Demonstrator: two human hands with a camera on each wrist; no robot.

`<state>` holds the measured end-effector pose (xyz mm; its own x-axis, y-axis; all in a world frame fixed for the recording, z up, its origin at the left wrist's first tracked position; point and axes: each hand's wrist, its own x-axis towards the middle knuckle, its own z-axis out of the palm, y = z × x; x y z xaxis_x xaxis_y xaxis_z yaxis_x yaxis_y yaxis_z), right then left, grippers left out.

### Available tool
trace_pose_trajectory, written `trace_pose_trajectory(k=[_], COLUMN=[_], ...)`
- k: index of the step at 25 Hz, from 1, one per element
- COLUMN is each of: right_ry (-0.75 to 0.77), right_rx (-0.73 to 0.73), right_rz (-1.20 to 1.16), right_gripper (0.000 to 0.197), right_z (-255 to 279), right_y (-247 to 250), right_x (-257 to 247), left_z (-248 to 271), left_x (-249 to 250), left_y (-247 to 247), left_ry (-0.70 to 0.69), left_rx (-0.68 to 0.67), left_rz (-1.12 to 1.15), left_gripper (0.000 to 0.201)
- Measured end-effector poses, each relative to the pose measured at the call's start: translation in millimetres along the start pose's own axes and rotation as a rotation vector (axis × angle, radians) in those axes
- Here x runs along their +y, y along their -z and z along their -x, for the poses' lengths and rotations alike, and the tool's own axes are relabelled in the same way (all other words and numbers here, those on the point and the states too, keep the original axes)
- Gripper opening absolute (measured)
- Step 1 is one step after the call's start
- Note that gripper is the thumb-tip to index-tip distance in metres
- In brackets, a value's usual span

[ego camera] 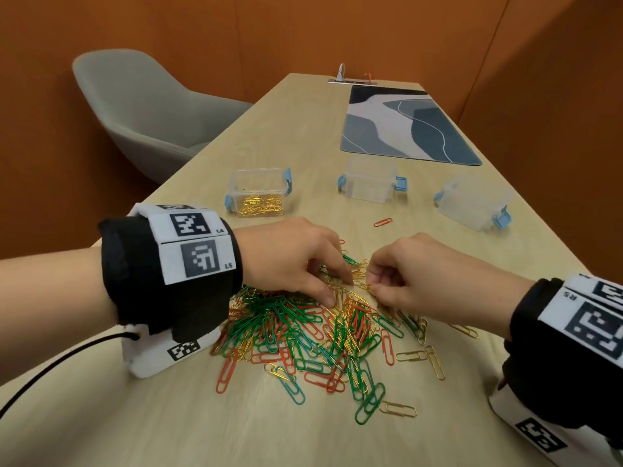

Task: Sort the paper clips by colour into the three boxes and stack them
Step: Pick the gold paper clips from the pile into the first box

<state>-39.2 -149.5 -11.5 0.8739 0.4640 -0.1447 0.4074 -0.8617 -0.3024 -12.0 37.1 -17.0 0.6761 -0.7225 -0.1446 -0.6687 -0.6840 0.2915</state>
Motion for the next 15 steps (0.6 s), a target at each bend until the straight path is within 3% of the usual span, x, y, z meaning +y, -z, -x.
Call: trace_pose_trajectory(k=[7, 9, 12, 15], right_ry=[0.016, 0.028, 0.090, 0.209], right_rx=[0.076, 0.092, 0.211, 0.349], right_rz=[-0.038, -0.044, -0.077, -0.221], right_gripper=[0.011, 0.011, 0.011, 0.009], right_z=[-1.1, -1.8, -1.9, -2.4], right_y=[1.5, 1.1, 1.4, 1.7], right_x=[2.6, 4.1, 3.3, -0.6], left_z=[1.9, 4.5, 9.8, 16.6], left_x=[-0.2, 1.4, -2.5, -3.3], left_y=[-1.7, 1.4, 10.8, 18.5], left_ry=[0.048, 0.073, 0.165, 0.301], left_rx=[-0.023, 0.034, 0.188, 0.132], left_rz=[-0.037, 0.001, 0.203, 0.676], left_gripper=[0.007, 0.008, 0.012, 0.012])
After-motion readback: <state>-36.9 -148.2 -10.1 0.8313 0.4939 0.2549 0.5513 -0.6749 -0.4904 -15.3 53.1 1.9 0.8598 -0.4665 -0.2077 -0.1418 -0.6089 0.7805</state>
